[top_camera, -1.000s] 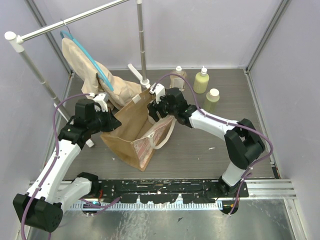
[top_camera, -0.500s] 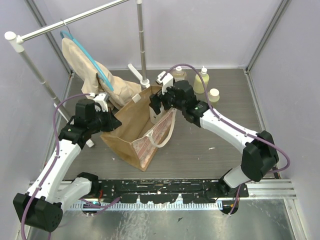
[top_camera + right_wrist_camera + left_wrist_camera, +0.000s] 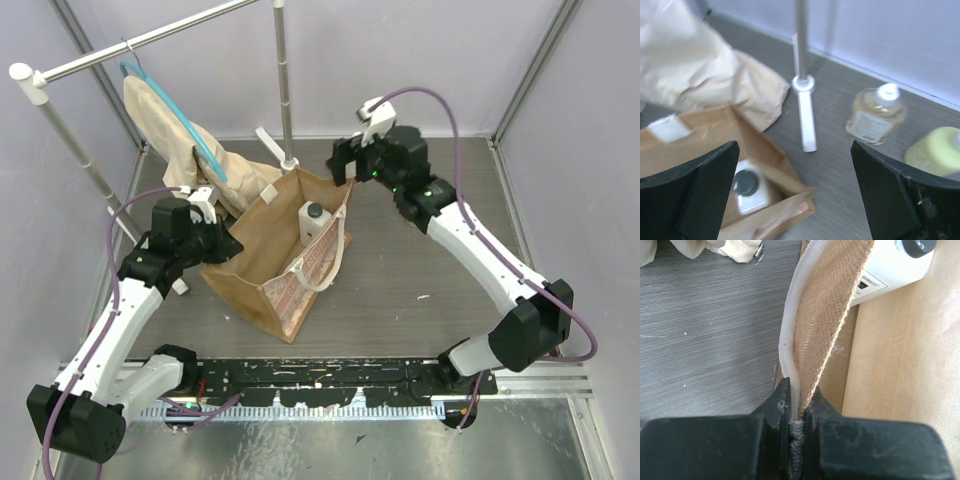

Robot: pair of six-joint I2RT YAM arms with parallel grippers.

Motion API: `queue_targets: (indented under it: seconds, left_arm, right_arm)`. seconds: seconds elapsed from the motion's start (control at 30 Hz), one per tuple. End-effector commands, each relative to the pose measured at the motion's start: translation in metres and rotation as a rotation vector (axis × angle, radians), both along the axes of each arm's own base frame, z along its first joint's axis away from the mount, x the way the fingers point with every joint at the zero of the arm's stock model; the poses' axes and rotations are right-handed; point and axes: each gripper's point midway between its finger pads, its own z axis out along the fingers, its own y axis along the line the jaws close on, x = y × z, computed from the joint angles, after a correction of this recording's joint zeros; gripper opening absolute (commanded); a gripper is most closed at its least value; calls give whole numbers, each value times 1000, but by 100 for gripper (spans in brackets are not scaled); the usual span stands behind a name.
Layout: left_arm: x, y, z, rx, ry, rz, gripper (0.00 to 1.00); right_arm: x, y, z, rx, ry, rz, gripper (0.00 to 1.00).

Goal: Place the personal care products into the canvas bag

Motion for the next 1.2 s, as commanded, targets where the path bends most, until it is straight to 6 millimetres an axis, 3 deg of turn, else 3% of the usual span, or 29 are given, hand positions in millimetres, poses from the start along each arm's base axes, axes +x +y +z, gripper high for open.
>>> queue_targets:
  seconds: [0.0,0.1,0.2,0.47,0.67,0.83,1.17]
  left_arm:
    - [-11,-1,-10,-4,41,-19,0]
    - [-12,-1,-9,-5,39,-19,0]
    - [-13,0,-7,-1,36,-16,0]
    - [-16,5,-10,20,45,-3,0]
    - [-17,7,-13,31,50,3,0]
    - [-16,7,-15,31,58,3,0]
    - [-15,5,-18,27,69,2,0]
  right_arm:
    - [38,-55,51,152,-21,-169,100]
    - [75,-85,31,135,96,-269,100]
    - [98,-117,5,42,186,-416,100]
    - [96,-172,-87,-132,430,-573,100]
    - [92,-202,-122,-236,504,-669,100]
    - [89,-215,-143,-243,558,-678,100]
    - [71,-216,-190,-283,670,-604,100]
